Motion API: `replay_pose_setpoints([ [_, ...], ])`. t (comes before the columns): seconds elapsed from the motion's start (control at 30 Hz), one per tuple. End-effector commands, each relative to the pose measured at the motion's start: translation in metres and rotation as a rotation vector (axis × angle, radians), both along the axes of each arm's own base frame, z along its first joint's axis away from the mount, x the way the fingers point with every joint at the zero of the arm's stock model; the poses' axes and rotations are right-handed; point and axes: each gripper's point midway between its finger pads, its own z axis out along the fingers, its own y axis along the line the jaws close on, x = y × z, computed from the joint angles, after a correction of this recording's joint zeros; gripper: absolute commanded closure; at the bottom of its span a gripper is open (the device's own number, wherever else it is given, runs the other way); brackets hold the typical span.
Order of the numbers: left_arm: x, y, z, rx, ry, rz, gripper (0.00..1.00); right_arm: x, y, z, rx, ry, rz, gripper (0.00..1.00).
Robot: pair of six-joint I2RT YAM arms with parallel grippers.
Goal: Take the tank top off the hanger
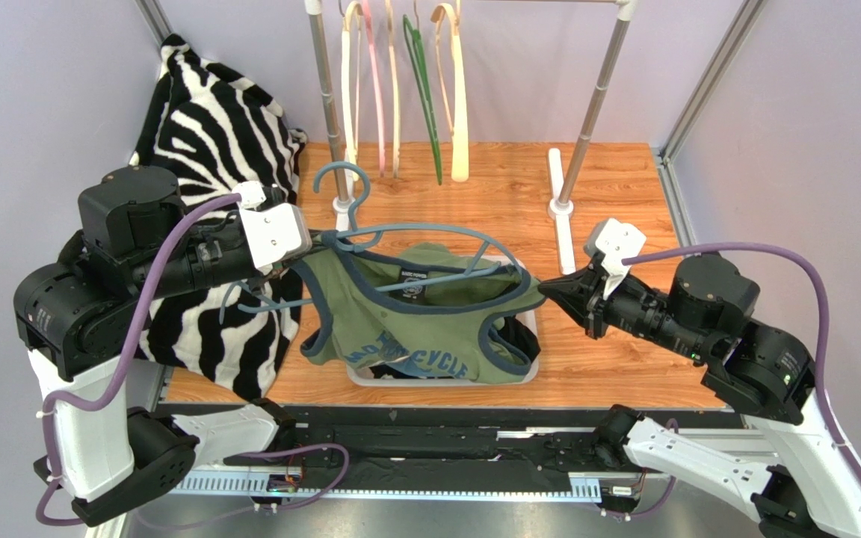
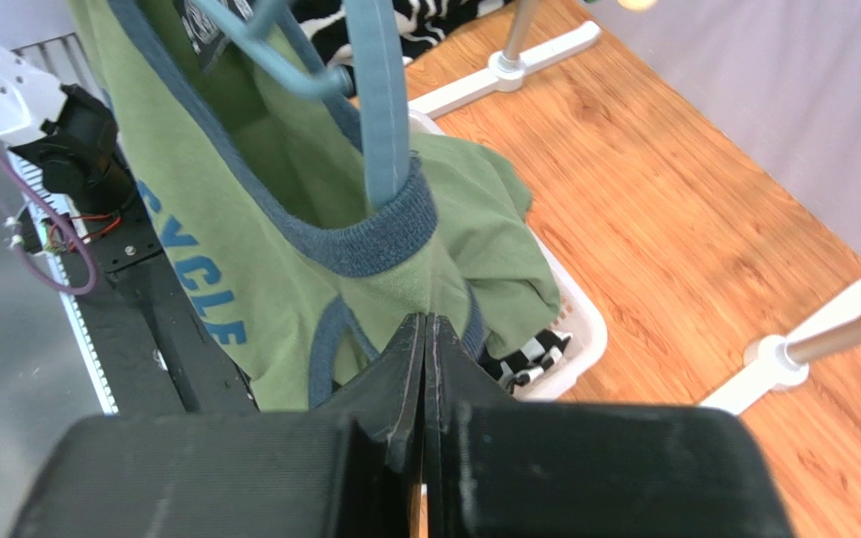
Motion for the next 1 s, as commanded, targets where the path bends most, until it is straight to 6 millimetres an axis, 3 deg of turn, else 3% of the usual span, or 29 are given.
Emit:
replay_pose_setpoints([
  [0.0,0.002,-0.001,0.025,-0.06,-0.071,0.008,1.0,0.007,-0.008,-0.01,0.02,0.028,-0.083,1.0],
  [0.13,0.003,-0.004,0.033,-0.082,-0.083,0.004,1.0,-0.001,0.008,-0.036,0.014,0.117,-0.012,1.0],
  [0.3,0.009,-0.011,0.036,-0.088,-0.078,-0.011,1.0,-0.001,0.013,-0.051,-0.01,0.16,-0.004,1.0],
  [0.47,0.017,-0.02,0.036,-0.085,-0.07,-0.028,1.0,0.003,0.003,-0.045,-0.019,0.143,-0.053,1.0],
  [0.53,0.018,-0.023,0.037,-0.085,-0.067,-0.036,1.0,0.006,-0.007,-0.034,-0.016,0.118,-0.1,0.97],
  [0.57,0.02,-0.024,0.036,-0.082,-0.069,-0.04,1.0,0.005,-0.011,-0.027,-0.008,0.105,-0.111,0.88],
  [0.6,0.02,-0.026,0.035,-0.079,-0.065,-0.046,1.0,0.003,-0.018,-0.015,-0.001,0.081,-0.122,0.64],
  [0.67,0.02,-0.03,0.031,-0.064,-0.06,-0.065,1.0,0.006,-0.033,0.002,0.011,0.039,-0.188,0.48],
  [0.7,0.02,-0.031,0.029,-0.057,-0.056,-0.067,1.0,0.002,-0.042,0.022,0.045,-0.002,-0.202,0.39],
  [0.8,0.021,-0.032,0.02,-0.032,-0.046,-0.072,1.0,-0.01,-0.051,0.056,0.125,-0.073,-0.177,0.25],
  [0.87,0.02,-0.033,0.018,-0.025,-0.046,-0.084,1.0,-0.02,-0.049,0.078,0.162,-0.119,-0.119,0.24],
  [0.97,0.014,-0.037,0.016,-0.014,-0.047,-0.126,1.0,-0.014,-0.04,0.099,0.163,-0.186,-0.092,0.22],
])
